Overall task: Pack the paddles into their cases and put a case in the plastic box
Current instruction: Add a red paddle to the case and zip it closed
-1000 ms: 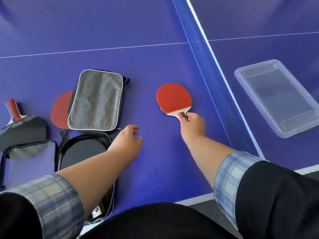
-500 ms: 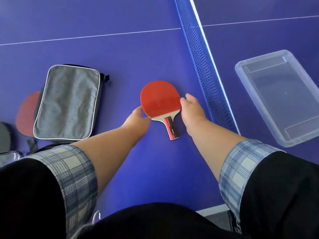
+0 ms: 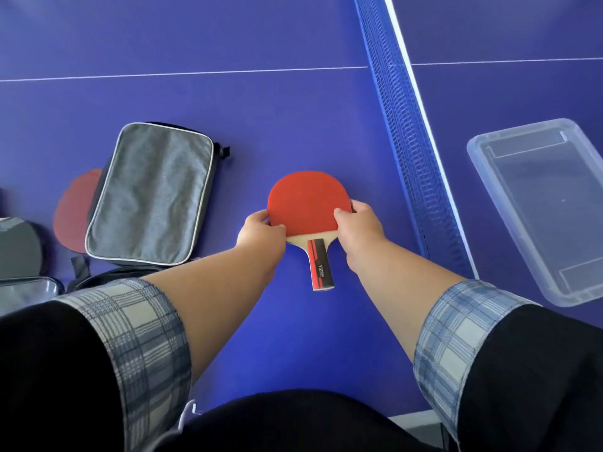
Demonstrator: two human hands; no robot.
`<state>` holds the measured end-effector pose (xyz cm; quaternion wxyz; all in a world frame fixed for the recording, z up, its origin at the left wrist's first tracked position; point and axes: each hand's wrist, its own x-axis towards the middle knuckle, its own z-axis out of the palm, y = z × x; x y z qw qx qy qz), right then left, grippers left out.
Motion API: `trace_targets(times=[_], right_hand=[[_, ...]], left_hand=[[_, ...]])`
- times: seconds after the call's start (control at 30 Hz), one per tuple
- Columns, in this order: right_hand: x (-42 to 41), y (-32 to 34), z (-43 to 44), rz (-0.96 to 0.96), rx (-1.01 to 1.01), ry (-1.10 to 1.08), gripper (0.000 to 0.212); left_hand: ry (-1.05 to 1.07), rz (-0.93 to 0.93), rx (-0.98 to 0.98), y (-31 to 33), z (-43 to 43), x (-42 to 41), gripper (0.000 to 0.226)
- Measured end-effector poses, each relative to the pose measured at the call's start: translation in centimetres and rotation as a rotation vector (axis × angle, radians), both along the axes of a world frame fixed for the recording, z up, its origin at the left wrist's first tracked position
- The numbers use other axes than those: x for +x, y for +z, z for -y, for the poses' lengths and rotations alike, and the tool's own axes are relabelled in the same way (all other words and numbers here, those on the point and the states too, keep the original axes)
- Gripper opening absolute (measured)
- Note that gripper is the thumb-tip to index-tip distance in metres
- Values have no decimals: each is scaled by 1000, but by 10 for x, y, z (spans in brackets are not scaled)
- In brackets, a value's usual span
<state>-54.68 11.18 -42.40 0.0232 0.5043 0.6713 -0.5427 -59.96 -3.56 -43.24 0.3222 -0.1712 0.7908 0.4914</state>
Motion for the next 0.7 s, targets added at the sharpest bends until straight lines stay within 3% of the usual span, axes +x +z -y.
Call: trace_targets(times=[0.17, 0.37, 0.53, 0.6, 0.7], right_hand=[[0, 17, 54, -70, -83, -13, 27], [4, 29, 135, -89, -130, 53, 28], [12, 33, 217, -131, -168, 64, 35], [20, 32, 289, -132, -134, 103, 37], [30, 24, 311, -124, -172, 73, 33]], left_hand=[[213, -78, 7, 20, 55, 11, 39], [197, -188, 31, 31, 154, 16, 43], [158, -261, 14, 38, 240, 21, 33], [129, -257, 15, 34, 315, 26, 32], [102, -239, 10, 21, 340, 27, 33]])
